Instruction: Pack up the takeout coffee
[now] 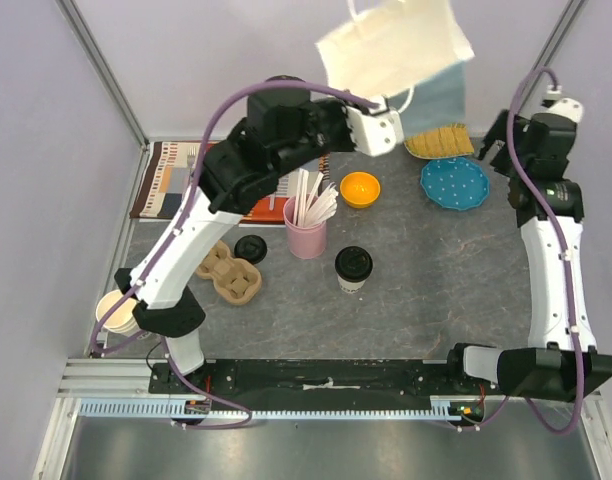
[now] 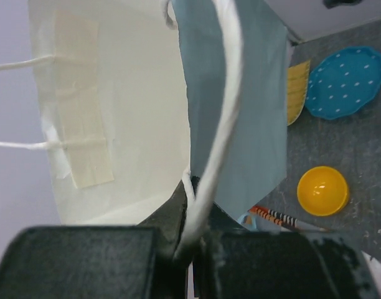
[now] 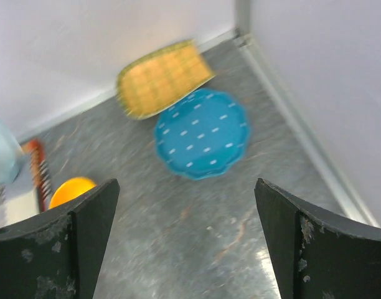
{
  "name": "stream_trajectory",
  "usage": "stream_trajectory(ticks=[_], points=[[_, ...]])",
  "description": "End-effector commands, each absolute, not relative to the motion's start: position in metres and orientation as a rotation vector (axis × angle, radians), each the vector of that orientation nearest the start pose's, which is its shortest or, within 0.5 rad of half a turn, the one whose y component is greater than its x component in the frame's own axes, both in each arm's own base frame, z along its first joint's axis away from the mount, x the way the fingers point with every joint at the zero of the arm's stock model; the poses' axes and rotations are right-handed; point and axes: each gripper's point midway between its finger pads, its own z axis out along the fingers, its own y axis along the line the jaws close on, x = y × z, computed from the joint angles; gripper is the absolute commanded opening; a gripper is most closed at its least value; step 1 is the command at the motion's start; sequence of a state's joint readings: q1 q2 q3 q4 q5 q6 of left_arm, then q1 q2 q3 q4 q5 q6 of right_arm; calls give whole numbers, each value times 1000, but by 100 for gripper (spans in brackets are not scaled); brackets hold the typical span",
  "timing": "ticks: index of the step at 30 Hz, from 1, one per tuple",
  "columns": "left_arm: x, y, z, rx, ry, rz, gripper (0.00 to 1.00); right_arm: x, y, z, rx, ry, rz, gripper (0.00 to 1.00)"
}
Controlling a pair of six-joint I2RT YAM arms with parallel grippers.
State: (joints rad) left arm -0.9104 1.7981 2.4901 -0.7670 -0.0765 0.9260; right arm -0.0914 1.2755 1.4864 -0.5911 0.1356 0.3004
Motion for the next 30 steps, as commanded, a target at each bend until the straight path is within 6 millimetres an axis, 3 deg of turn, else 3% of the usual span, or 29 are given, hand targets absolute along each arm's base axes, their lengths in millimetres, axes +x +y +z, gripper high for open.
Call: stream_trajectory(ticks=[1, 3, 5, 9, 12, 16, 19, 24, 25, 30], points=[[287, -379, 551, 1321, 877, -11, 2, 342, -119, 392, 726, 1654, -296, 98], [274, -395, 525, 1413, 893, -101, 2, 318, -154, 412, 831, 1553, -459, 98], [255, -408, 503, 1485, 909, -223, 2, 302, -171, 429, 867, 1489, -551, 98], [212, -424, 457, 1674, 910, -391, 2, 274, -196, 478, 902, 1341, -661, 98], [184, -440, 439, 1748, 887, -481, 2, 262, -204, 509, 907, 1241, -671, 98], [154, -461, 395, 1892, 842, -512, 2, 259, -195, 537, 821, 1185, -632, 98], [144, -471, 375, 1952, 815, -540, 2, 260, -183, 545, 743, 1186, -583, 98], [152, -477, 333, 2055, 748, -463, 2, 277, -163, 543, 593, 1236, -511, 98], [151, -475, 315, 2090, 763, -463, 2, 278, -161, 543, 584, 1239, -504, 98], [150, -474, 284, 2138, 764, -468, 2, 286, -144, 543, 503, 1263, -465, 98]])
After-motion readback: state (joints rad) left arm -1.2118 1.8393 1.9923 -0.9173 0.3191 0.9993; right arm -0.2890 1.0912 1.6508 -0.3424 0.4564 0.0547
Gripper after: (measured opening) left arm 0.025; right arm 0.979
